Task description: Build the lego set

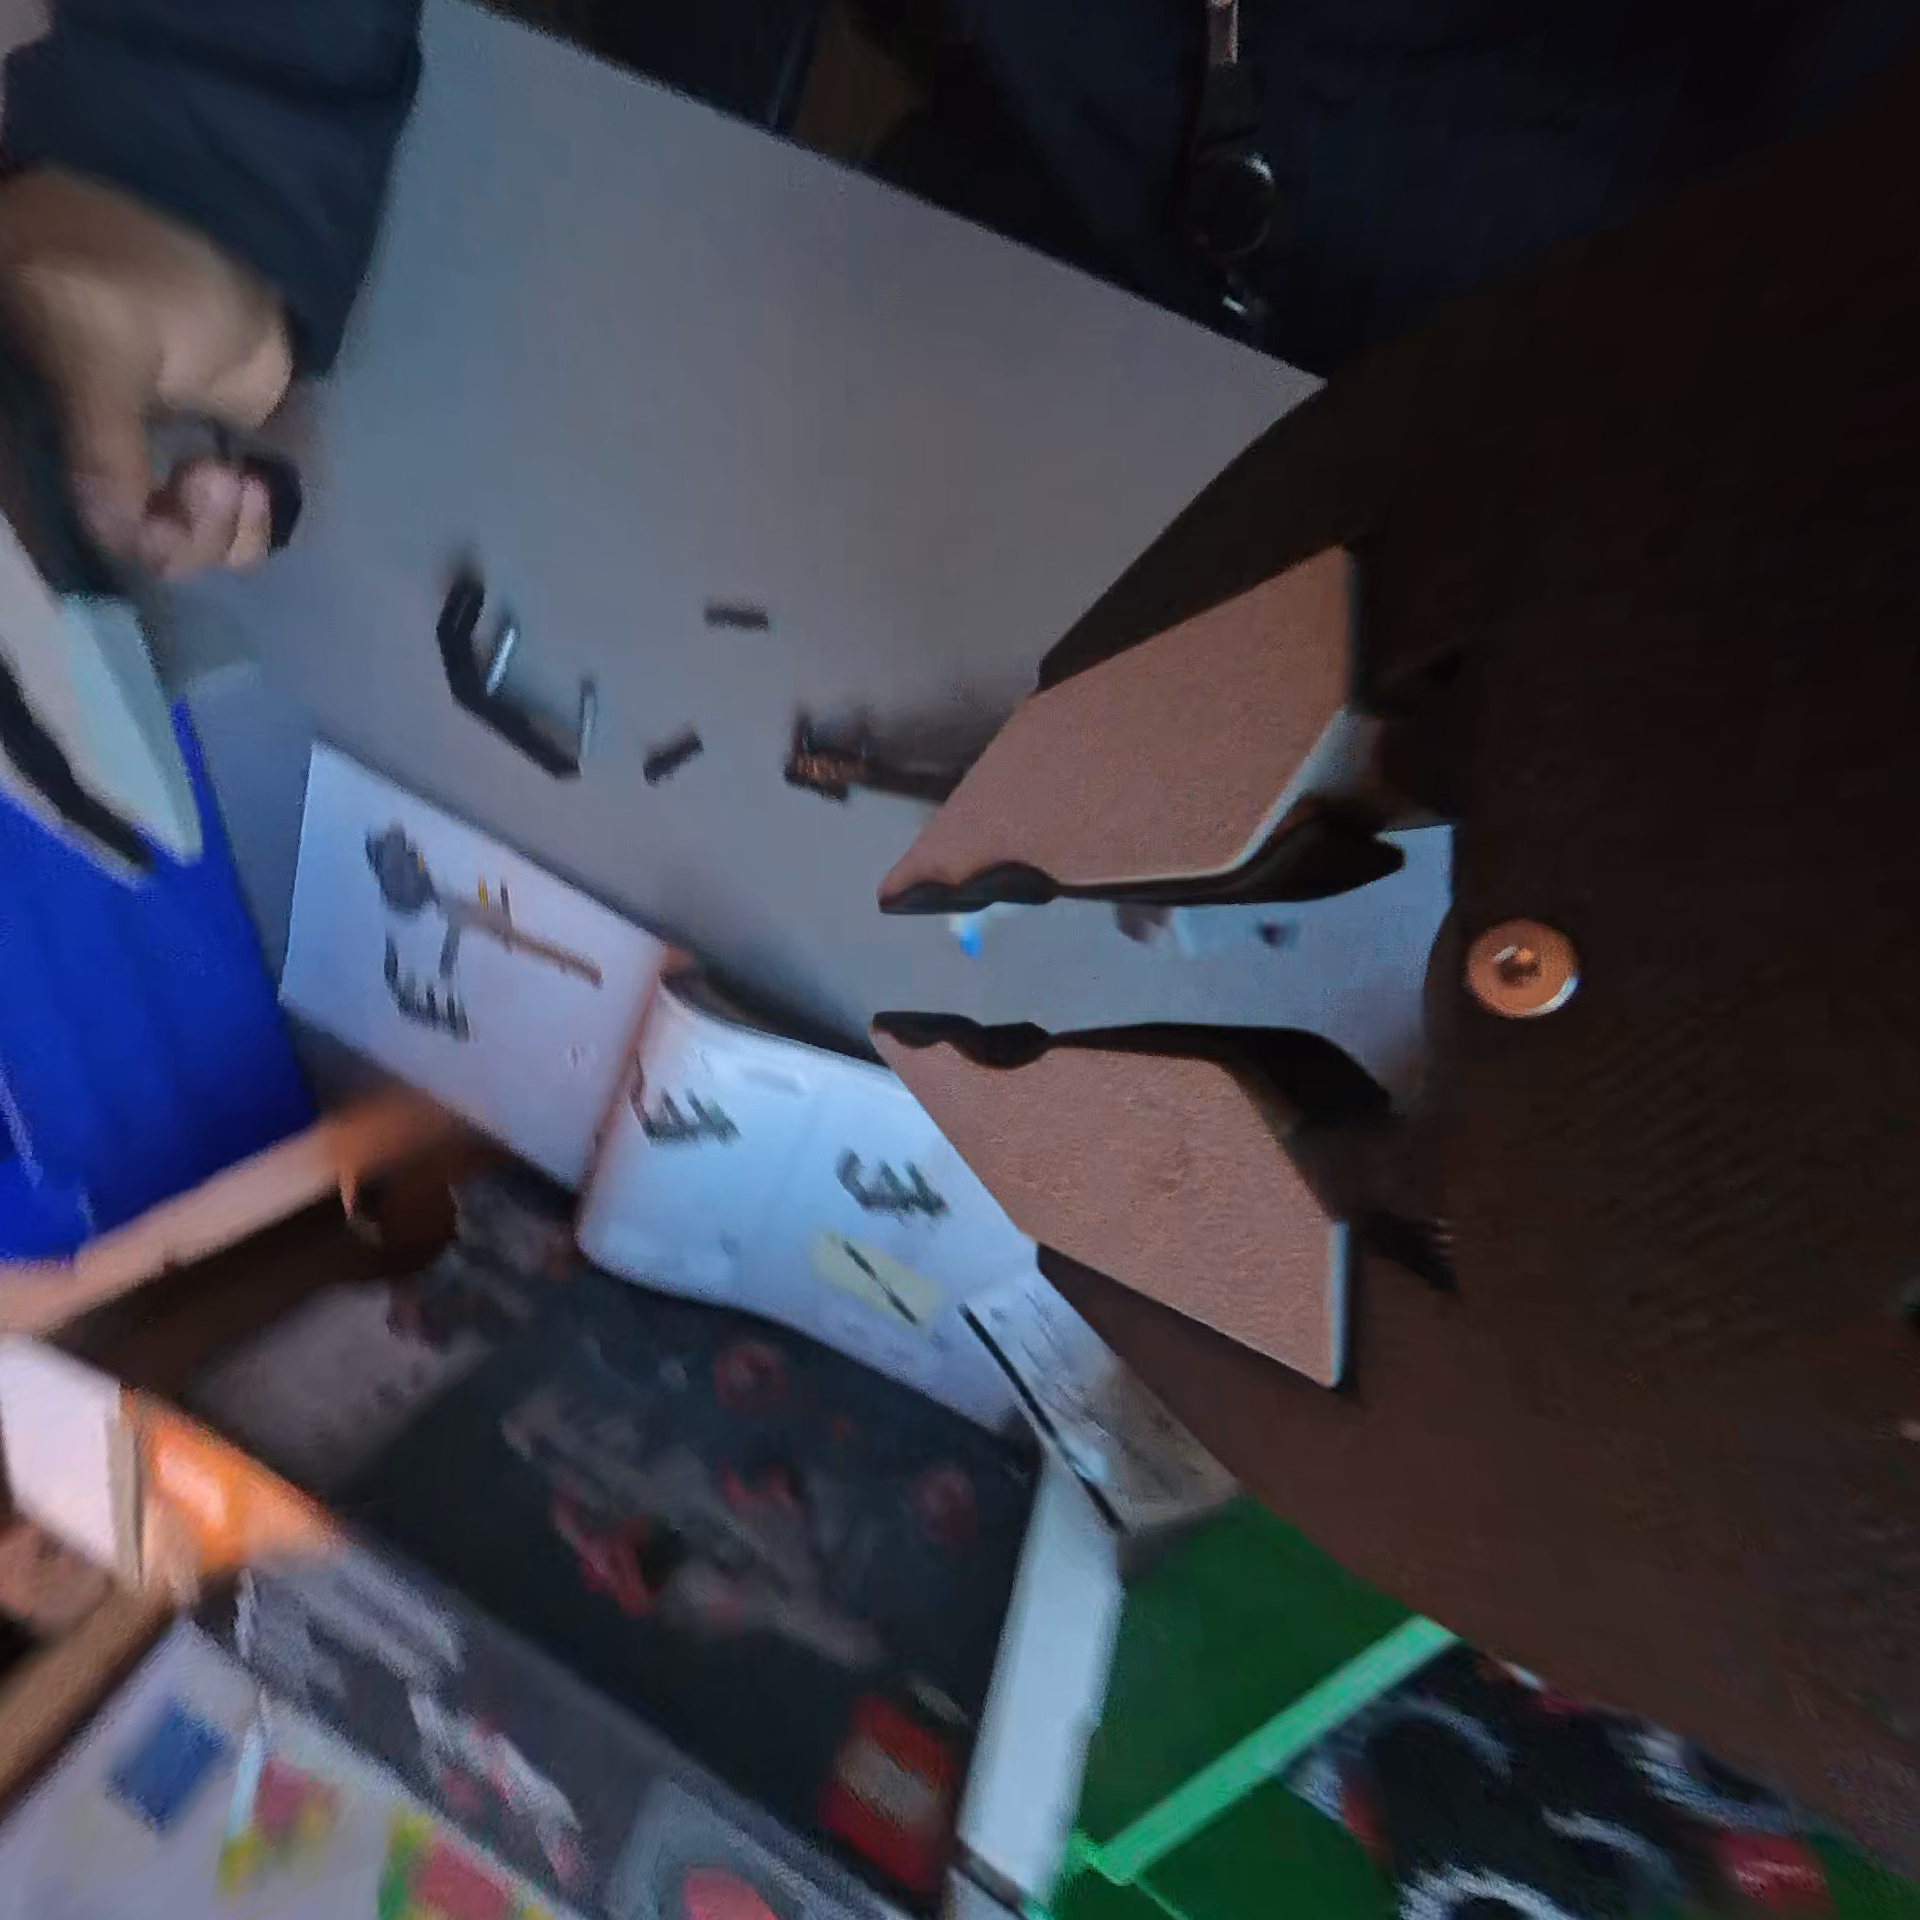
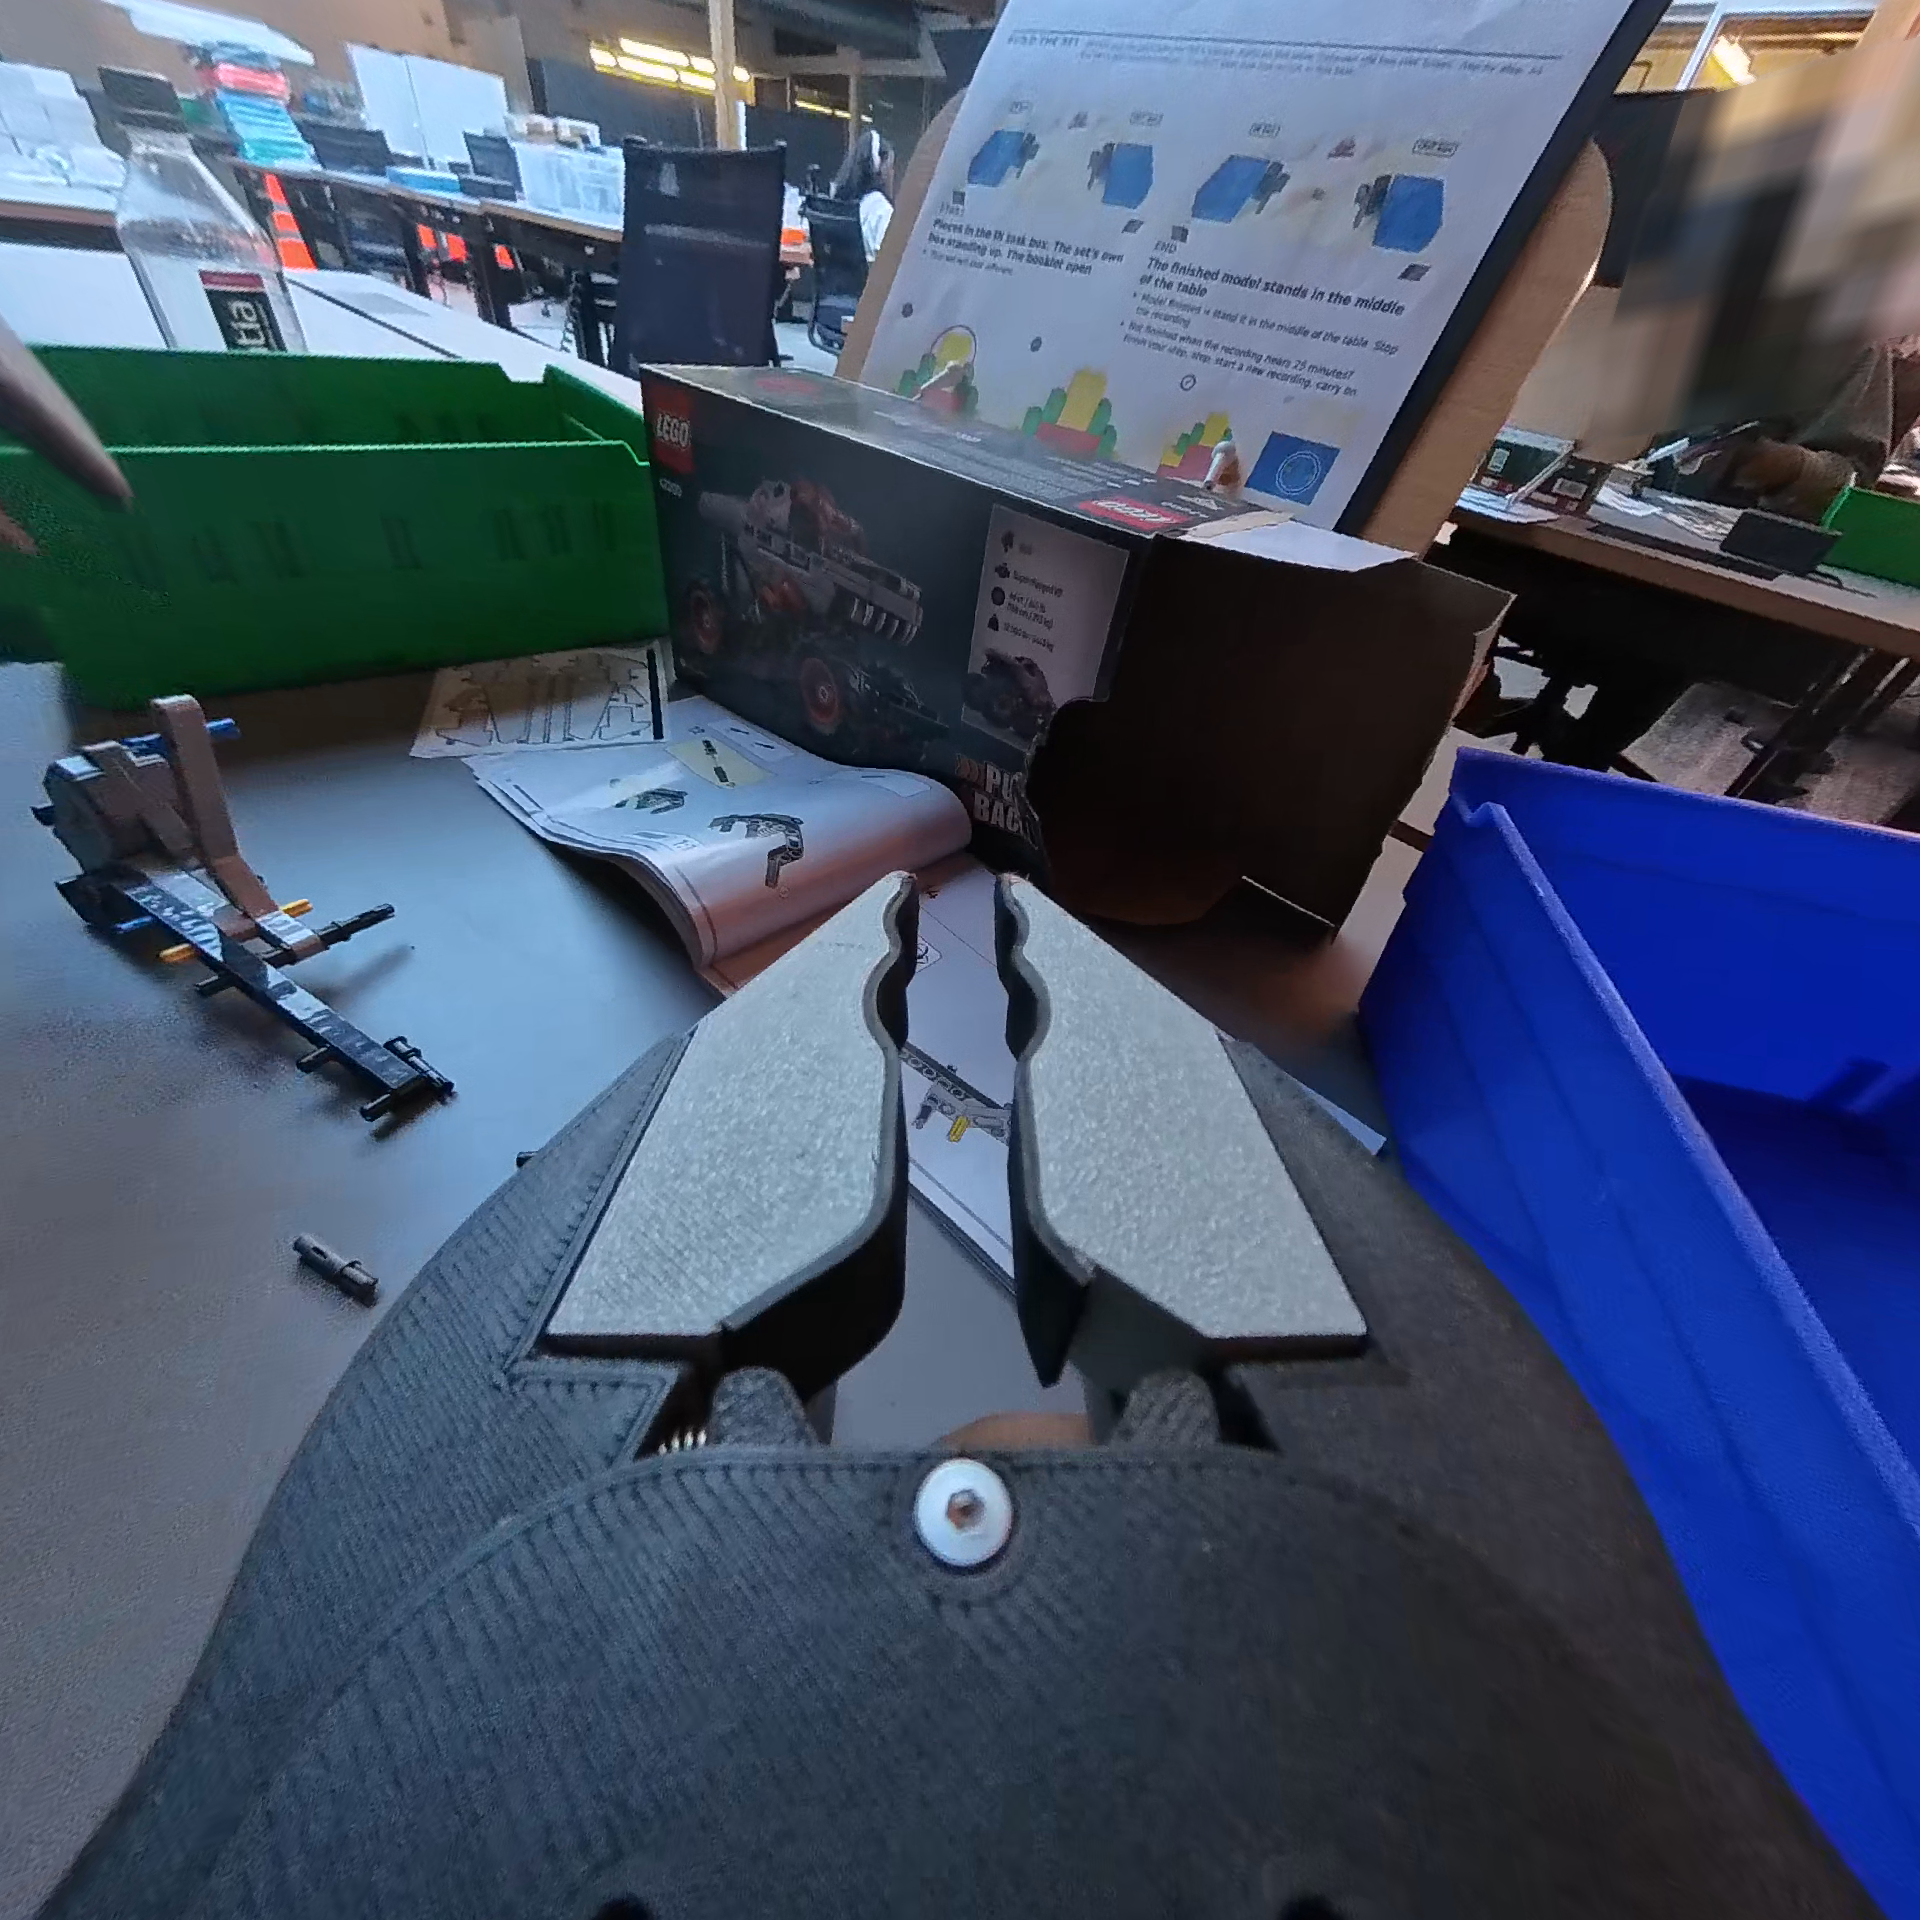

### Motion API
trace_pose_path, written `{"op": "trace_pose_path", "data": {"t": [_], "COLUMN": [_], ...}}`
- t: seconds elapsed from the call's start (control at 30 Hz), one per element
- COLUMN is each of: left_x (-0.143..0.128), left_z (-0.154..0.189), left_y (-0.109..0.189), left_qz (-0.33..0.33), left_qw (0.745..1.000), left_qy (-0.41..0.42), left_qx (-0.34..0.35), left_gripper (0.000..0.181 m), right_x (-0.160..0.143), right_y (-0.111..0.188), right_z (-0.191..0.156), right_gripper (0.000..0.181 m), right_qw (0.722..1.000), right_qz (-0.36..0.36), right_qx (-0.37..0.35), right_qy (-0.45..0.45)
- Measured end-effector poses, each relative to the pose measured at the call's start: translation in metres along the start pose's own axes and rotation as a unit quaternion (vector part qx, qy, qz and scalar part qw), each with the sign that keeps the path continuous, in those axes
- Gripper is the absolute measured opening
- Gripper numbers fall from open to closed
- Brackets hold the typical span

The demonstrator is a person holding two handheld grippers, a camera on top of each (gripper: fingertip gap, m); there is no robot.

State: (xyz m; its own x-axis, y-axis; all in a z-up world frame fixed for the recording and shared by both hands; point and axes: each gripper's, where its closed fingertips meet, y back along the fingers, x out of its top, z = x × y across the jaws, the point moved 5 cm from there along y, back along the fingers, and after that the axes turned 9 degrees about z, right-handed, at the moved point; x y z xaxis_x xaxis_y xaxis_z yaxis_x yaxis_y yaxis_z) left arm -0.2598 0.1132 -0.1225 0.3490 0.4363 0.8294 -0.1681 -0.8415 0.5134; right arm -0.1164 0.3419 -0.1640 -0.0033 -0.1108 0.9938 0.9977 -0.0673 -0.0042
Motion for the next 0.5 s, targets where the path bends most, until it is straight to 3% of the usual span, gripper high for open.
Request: {"op": "trace_pose_path", "data": {"t": [0.17, 0.3, 0.4, 0.5], "left_x": [-0.027, -0.054, -0.066, -0.081], "left_z": [-0.041, -0.062, -0.066, -0.059], "left_y": [0.067, 0.100, 0.104, 0.091], "left_qz": [0.054, 0.083, 0.112, 0.103], "left_qw": [0.991, 0.978, 0.970, 0.974], "left_qy": [0.064, 0.118, 0.158, 0.158], "left_qx": [0.101, 0.149, 0.146, 0.128], "left_gripper": [0.015, 0.015, 0.015, 0.015], "right_x": [-0.001, 0.002, 0.007, 0.014], "right_y": [-0.001, 0.002, 0.007, 0.013], "right_z": [-0.001, 0.002, 0.009, 0.017], "right_gripper": [0.011, 0.011, 0.011, 0.010], "right_qw": [1.000, 1.000, 0.999, 0.997], "right_qz": [0.000, 0.010, 0.024, 0.047], "right_qx": [-0.003, -0.010, -0.027, -0.046], "right_qy": [0.001, -0.009, -0.019, -0.034]}}
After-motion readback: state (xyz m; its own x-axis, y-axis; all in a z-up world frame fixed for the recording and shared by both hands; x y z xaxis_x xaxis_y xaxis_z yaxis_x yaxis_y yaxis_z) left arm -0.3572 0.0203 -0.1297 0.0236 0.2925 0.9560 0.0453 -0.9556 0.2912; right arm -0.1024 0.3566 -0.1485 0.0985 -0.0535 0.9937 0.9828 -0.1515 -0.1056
